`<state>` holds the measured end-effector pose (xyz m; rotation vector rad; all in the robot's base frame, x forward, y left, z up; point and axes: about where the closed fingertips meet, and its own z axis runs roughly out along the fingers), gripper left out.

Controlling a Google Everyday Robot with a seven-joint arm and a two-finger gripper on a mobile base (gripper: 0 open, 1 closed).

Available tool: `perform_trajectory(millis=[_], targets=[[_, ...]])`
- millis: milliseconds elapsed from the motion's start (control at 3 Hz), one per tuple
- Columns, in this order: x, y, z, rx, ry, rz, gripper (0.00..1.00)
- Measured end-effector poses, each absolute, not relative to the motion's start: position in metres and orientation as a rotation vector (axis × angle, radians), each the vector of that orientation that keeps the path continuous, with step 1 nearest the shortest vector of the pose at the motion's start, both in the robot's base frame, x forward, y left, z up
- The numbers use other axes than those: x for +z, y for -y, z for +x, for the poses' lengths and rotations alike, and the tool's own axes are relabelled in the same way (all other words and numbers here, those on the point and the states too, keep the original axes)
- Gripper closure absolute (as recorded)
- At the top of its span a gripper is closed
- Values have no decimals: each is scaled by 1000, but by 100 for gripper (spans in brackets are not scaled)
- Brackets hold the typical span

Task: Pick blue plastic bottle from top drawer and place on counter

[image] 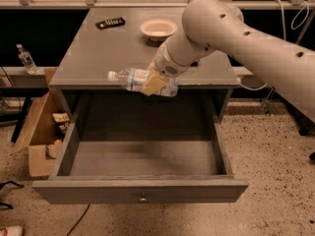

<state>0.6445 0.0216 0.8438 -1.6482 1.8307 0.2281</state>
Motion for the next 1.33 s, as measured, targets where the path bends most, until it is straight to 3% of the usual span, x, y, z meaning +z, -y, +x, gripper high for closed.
perform_trajectory(millis=[333,1000,1333], targets=[[895,-45,668,179,-1770,-1635,100],[899,-56,681,174,-1790,-1602,100],[895,-91,723,171,-1861,-1585,100]])
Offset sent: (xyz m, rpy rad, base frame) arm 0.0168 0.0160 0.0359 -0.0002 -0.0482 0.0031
